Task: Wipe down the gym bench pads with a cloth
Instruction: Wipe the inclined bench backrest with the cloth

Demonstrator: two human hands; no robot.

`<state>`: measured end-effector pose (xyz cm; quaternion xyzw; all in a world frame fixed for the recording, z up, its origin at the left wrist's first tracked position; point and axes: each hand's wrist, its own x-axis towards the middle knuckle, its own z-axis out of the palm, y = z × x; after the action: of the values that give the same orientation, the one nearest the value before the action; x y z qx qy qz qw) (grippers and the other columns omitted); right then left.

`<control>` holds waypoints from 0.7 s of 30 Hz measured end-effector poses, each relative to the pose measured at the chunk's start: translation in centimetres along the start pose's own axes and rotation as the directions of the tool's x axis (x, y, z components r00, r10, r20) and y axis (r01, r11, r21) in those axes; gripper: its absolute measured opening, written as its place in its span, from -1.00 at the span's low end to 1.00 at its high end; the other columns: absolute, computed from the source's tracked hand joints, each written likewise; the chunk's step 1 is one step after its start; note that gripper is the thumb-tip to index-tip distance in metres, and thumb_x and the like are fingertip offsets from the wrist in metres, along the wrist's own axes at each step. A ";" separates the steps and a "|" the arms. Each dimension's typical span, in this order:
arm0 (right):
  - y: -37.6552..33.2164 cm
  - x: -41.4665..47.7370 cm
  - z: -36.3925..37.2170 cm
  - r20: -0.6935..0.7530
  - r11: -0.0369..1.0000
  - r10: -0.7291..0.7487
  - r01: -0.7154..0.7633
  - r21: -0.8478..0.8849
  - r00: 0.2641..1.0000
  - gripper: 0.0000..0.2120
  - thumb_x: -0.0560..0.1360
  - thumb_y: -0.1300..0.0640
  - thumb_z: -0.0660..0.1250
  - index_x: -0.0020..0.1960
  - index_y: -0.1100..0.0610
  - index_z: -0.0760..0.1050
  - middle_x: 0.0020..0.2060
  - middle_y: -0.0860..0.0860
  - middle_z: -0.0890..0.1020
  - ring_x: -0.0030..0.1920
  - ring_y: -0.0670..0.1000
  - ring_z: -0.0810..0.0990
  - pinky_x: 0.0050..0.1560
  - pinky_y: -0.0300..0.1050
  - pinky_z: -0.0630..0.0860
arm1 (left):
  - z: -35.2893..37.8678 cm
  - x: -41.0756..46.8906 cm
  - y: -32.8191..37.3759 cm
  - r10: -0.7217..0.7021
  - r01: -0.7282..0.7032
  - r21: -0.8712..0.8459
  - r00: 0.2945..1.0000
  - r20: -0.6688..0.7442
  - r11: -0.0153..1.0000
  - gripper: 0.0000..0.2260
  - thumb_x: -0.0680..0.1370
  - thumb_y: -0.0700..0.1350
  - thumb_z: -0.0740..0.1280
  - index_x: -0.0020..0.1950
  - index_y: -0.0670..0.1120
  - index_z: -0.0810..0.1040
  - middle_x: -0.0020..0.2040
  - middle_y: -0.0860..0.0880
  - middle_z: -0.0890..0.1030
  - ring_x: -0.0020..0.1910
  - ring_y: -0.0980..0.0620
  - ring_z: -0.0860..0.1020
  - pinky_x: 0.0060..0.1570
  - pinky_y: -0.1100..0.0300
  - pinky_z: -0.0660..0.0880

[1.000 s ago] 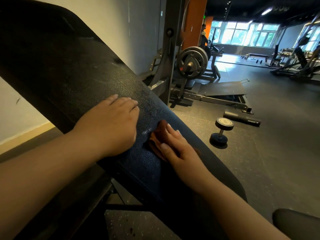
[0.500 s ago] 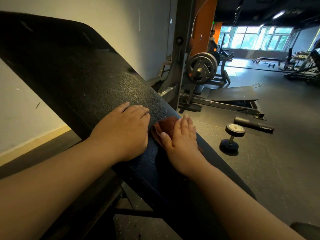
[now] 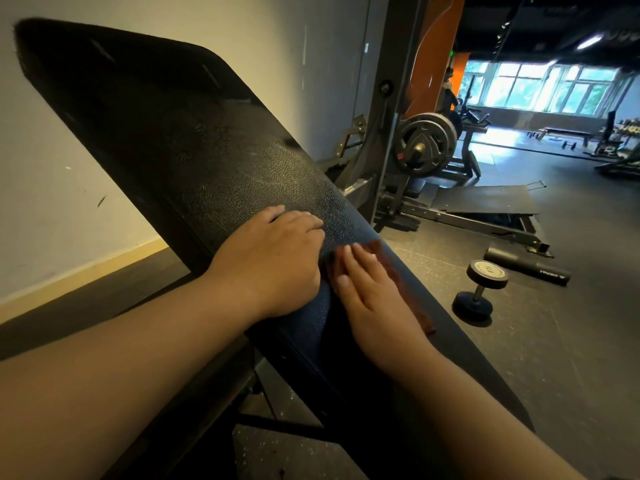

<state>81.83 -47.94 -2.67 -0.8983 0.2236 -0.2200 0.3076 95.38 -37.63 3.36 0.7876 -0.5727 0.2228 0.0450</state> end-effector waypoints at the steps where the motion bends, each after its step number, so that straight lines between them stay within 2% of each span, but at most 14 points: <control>1: -0.2 -1.2 0.0 0.044 0.999 -0.052 0.052 -0.004 0.998 -0.49 0.68 -0.13 0.08 0.59 -0.24 0.06 0.56 -0.38 -0.03 0.48 -0.34 -0.18 0.45 -0.22 -0.16 | 0.0 -0.1 0.1 -0.005 0.005 -0.009 1.000 -0.003 1.000 -0.53 0.61 0.00 0.12 0.52 -0.01 0.33 0.57 0.06 0.27 0.55 0.13 0.15 0.53 0.10 -0.02; 3: 0.2 -3.2 -0.7 0.180 0.994 -0.110 0.113 -0.008 0.978 -0.48 0.63 -0.22 0.08 0.55 -0.38 0.02 0.49 -0.53 -0.09 0.45 -0.46 -0.24 0.44 -0.20 -0.16 | 0.0 -0.1 0.1 -0.007 0.007 -0.016 1.000 -0.004 1.000 -0.53 0.61 -0.01 0.12 0.54 -0.01 0.31 0.57 0.07 0.25 0.56 0.14 0.14 0.53 0.11 -0.03; 5: 1.1 -3.0 -1.5 0.245 0.991 -0.106 0.124 -0.059 0.964 -0.48 0.59 -0.30 0.02 0.49 -0.49 -0.09 0.46 -0.57 -0.19 0.41 -0.50 -0.33 0.46 -0.16 -0.24 | 0.0 0.0 0.0 -0.010 0.010 -0.019 1.000 -0.009 1.000 -0.53 0.61 -0.02 0.11 0.53 -0.01 0.32 0.57 0.06 0.25 0.56 0.13 0.14 0.53 0.10 -0.03; 7: 1.6 -1.6 -1.4 0.160 0.993 -0.059 0.075 -0.096 0.985 -0.48 0.59 -0.31 -0.04 0.50 -0.47 -0.15 0.50 -0.44 -0.29 0.47 -0.36 -0.40 0.48 -0.12 -0.33 | -0.1 0.0 -0.1 -0.015 0.015 -0.021 1.000 -0.005 1.000 -0.54 0.61 -0.01 0.11 0.53 -0.01 0.32 0.57 0.06 0.25 0.55 0.13 0.15 0.53 0.10 -0.02; 9: 0.7 -0.8 -0.5 0.079 0.998 0.020 -0.016 -0.060 0.997 -0.48 0.66 -0.23 -0.05 0.57 -0.33 -0.13 0.54 -0.30 -0.31 0.47 -0.23 -0.40 0.46 -0.13 -0.34 | -0.1 -0.1 0.0 -0.015 0.015 -0.016 1.000 0.003 1.000 -0.54 0.62 -0.01 0.11 0.53 -0.01 0.32 0.58 0.06 0.24 0.56 0.13 0.14 0.53 0.10 -0.03; 11: -0.1 -1.3 0.4 0.049 1.000 -0.020 0.019 0.019 0.999 -0.51 0.68 -0.18 -0.03 0.58 -0.32 -0.05 0.54 -0.35 -0.18 0.48 -0.30 -0.32 0.49 -0.21 -0.25 | -0.1 -0.2 0.0 -0.012 0.013 -0.014 1.000 0.003 1.000 -0.55 0.62 -0.01 0.11 0.52 -0.01 0.32 0.58 0.06 0.24 0.56 0.13 0.14 0.54 0.11 -0.03; 14: 0.4 -3.4 -0.7 0.039 0.963 -0.054 0.041 0.265 0.998 -0.52 0.63 -0.17 0.09 0.51 -0.42 0.10 0.43 -0.56 0.16 0.47 -0.45 0.08 0.44 -0.36 0.07 | -0.1 -0.2 0.0 -0.008 0.008 -0.016 1.000 0.003 1.000 -0.56 0.62 -0.02 0.11 0.52 0.00 0.33 0.57 0.08 0.25 0.56 0.14 0.14 0.53 0.12 -0.04; 16: 1.2 -4.0 -1.4 0.051 0.957 -0.036 0.020 0.290 0.998 -0.50 0.62 -0.10 0.21 0.49 -0.41 0.17 0.39 -0.48 0.33 0.41 -0.38 0.28 0.44 -0.22 0.27 | -0.1 -0.2 -0.1 -0.009 0.009 -0.020 1.000 0.010 1.000 -0.56 0.62 -0.02 0.12 0.52 0.00 0.33 0.57 0.08 0.25 0.56 0.14 0.14 0.53 0.12 -0.04; 17: 1.3 -4.0 -1.2 0.045 0.977 -0.035 0.025 0.212 0.998 -0.50 0.60 -0.13 0.24 0.48 -0.41 0.19 0.41 -0.44 0.29 0.41 -0.33 0.27 0.46 -0.12 0.30 | -0.1 -0.2 -0.1 -0.012 0.013 -0.022 1.000 0.011 1.000 -0.55 0.62 -0.02 0.12 0.52 0.00 0.33 0.57 0.09 0.25 0.55 0.15 0.14 0.53 0.12 -0.04; 19: 0.6 -3.7 -0.1 -0.007 0.999 -0.009 0.009 0.052 1.000 -0.52 0.59 -0.23 0.20 0.48 -0.41 0.19 0.48 -0.33 0.08 0.46 -0.22 0.14 0.52 -0.02 0.21 | -0.1 -0.2 -0.1 -0.020 0.020 -0.020 1.000 0.003 1.000 -0.55 0.61 -0.02 0.12 0.52 0.01 0.33 0.57 0.09 0.25 0.55 0.15 0.14 0.54 0.13 -0.03; 21: -0.7 -3.2 1.3 -0.081 0.999 0.013 -0.010 0.034 0.997 -0.54 0.64 -0.20 0.11 0.51 -0.39 0.12 0.53 -0.31 -0.04 0.54 -0.17 -0.01 0.55 -0.09 0.01 | -0.1 -0.1 0.0 -0.024 0.024 -0.016 1.000 0.003 1.000 -0.54 0.61 -0.01 0.12 0.53 0.01 0.32 0.58 0.09 0.24 0.56 0.16 0.13 0.54 0.13 -0.03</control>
<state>80.13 -45.15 -3.91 -0.8821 0.2374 -0.2582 0.3144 95.32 -37.49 3.45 0.7945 -0.5648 0.2166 0.0530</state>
